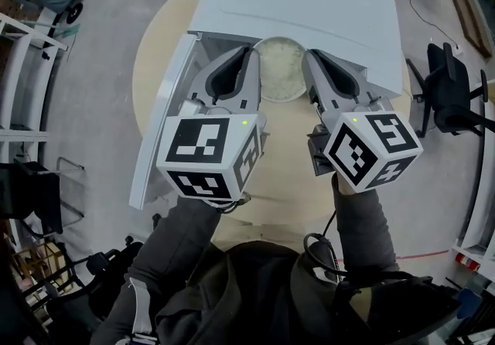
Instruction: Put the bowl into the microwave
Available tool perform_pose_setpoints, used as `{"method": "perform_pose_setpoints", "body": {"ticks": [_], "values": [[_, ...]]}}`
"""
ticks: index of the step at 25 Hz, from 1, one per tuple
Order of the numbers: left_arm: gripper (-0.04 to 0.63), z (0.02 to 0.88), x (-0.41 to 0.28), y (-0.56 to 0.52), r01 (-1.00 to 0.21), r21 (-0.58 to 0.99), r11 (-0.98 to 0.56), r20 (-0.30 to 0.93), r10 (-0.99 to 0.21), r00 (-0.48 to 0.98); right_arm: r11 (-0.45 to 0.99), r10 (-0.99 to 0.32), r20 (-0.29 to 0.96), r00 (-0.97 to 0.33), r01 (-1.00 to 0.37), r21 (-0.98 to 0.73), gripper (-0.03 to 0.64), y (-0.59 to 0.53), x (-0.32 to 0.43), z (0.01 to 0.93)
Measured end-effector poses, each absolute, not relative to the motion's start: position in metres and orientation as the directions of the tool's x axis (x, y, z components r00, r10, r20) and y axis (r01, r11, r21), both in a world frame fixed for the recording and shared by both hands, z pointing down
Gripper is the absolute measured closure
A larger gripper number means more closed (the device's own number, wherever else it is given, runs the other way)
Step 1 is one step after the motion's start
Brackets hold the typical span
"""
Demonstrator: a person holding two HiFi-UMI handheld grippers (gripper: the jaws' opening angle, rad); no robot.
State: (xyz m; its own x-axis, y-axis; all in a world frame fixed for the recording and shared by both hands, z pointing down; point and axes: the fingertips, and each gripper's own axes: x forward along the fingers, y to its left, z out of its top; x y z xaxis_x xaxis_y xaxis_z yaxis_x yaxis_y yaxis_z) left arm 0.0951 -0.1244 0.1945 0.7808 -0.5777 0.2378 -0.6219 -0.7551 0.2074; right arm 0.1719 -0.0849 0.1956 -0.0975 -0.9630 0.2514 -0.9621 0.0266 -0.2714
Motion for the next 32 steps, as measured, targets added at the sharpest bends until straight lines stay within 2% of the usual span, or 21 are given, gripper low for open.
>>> {"method": "perform_pose_setpoints", "body": {"ticks": [11, 32], "values": [[0.574, 0.211, 0.072, -0.1, -0.647, 0.206, -0.734, 0.25, -0.6, 0.76, 0.043, -0.961, 0.252, -0.117, -0.959, -0.279, 0.595, -0.063, 0.15, 0.211], [0.574, 0.305, 0.094, -0.114, -0.653, 0.236, -0.719, 0.318, -0.578, 0.751, -0.012, -0.945, 0.316, -0.086, -0.955, -0.296, 0.595, -0.074, 0.172, 0.304]]}}
